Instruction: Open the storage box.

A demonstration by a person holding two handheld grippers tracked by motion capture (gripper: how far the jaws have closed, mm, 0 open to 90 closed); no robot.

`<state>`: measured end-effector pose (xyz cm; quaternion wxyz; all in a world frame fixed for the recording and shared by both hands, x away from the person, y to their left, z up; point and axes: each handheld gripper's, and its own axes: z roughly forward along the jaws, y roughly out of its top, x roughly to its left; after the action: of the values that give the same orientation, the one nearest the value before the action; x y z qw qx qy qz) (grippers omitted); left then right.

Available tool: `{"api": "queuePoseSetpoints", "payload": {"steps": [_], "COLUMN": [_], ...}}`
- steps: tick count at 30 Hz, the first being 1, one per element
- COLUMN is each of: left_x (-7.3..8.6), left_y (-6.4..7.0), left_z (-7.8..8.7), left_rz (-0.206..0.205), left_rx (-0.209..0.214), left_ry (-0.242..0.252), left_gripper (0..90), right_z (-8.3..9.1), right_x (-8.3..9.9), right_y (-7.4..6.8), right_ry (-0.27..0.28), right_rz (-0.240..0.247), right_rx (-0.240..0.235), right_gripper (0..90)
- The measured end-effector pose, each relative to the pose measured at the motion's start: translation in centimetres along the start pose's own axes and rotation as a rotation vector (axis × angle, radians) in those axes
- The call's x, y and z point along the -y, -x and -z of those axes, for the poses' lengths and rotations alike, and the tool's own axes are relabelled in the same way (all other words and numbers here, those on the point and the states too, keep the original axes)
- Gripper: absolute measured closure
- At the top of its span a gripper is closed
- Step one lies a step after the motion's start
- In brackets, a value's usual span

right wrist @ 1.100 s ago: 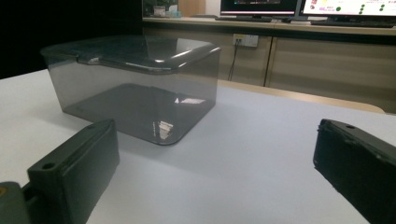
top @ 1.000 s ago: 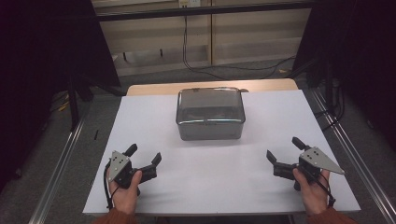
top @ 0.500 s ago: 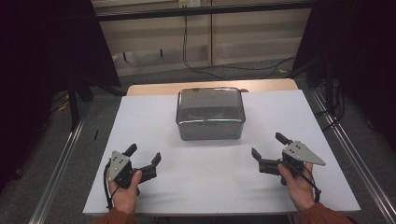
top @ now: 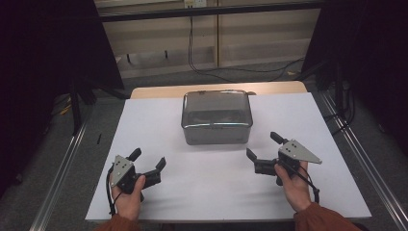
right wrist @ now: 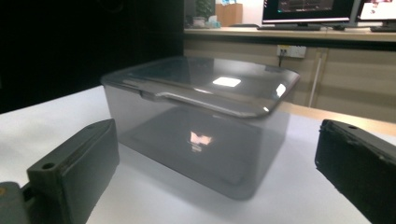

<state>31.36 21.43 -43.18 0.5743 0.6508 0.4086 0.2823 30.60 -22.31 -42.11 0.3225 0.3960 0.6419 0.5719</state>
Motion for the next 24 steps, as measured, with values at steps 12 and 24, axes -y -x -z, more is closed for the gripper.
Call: {"api": "queuePoseSetpoints", "payload": {"steps": [12, 24], "left_x": [0.0, 0.1], "left_y": [0.1, 0.2], "left_z": [-0.1, -0.3], "left_rz": [-0.001, -0.014], "left_rx": [0.013, 0.019], "left_ry": [-0.003, -0.011], "left_gripper": [3.3, 3.3], "right_z": [-2.2, -4.2], "right_x": [-0.8, -2.4], "right_y": [-1.3, -1.8], "right_ry": [-0.042, -0.046], "right_rz": [0.065, 0.186], "right_rx": [-0.008, -0.011], "right_gripper": [0.0, 0.1]}}
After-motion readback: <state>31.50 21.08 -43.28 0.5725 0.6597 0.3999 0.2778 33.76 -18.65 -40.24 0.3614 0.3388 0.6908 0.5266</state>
